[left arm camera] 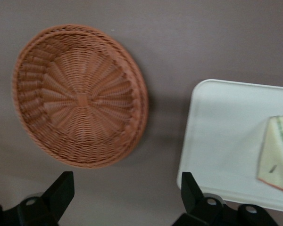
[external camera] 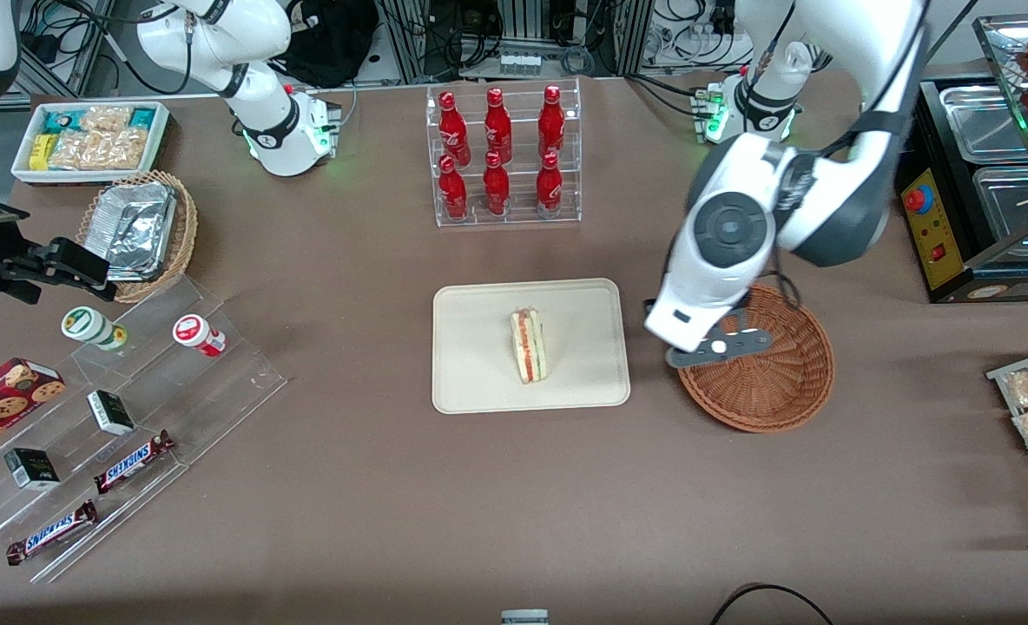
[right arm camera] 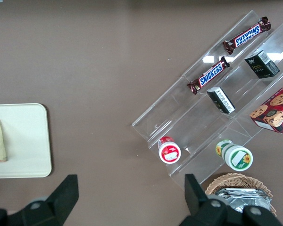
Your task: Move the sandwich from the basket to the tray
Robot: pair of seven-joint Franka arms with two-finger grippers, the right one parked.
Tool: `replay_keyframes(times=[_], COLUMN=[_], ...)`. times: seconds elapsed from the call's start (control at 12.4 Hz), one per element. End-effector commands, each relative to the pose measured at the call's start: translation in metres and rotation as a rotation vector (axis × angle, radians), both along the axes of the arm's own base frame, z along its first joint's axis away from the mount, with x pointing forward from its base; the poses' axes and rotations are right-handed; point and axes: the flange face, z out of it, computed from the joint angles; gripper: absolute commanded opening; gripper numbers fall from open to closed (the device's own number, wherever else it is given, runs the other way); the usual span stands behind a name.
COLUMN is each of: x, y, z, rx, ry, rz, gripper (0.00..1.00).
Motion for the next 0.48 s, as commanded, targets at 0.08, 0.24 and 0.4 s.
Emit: replay_keyframes(times=[0.08, 0.24, 0.4], x=[-0.029, -0.033, -0.035], y=[0.060, 0.089, 0.126], z=[0.029, 0.047, 0.066], rx=[0.018, 0.020, -0.006], ry=[0.033, 0.069, 0.096], rz=[-0.081, -0.099, -0.110], gripper=[1.00, 1.00, 1.00])
